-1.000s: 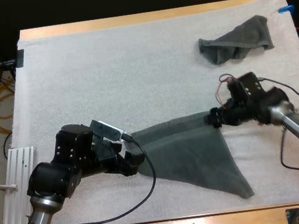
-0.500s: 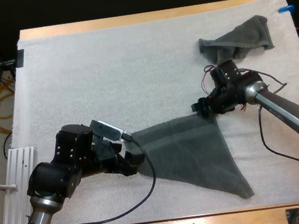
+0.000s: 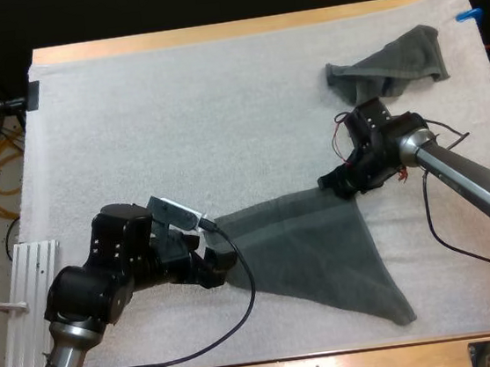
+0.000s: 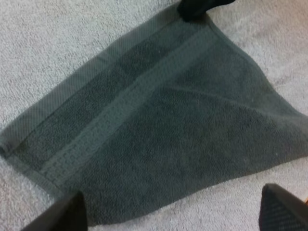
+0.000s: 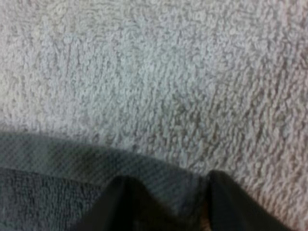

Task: Pick towel from pile fold and stack

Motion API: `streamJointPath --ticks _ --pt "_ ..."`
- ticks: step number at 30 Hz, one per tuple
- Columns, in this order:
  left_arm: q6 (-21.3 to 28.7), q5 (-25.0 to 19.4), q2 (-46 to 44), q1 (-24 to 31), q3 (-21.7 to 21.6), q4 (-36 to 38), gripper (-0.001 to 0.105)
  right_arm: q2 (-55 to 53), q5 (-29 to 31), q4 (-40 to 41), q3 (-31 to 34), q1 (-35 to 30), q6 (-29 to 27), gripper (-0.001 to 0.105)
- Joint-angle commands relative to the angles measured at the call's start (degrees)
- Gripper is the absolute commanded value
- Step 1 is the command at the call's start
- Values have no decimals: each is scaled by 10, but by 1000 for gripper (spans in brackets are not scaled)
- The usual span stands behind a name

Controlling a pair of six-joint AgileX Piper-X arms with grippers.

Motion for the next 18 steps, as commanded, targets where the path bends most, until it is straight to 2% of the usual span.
streamJointPath --ticks 1,2,3,4,12,18 --pt "-3 -1 0 -2 -1 2 70 5 -6 7 1 -1 -7 22" --pt "-3 -1 0 -2 -1 2 70 5 -6 3 1 -1 -5 12" --pt "-3 -1 0 -2 -1 2 70 5 -6 1 1 -1 -5 9" --pt "-3 -1 0 -2 -1 2 70 5 -6 -1 1 -1 -3 0" --pt "-3 -1 0 -2 -1 2 70 -12 6 15 1 -1 -12 0" --pt "-1 -1 0 -2 -1 -12 70 -75 87 71 1 -1 -53 0"
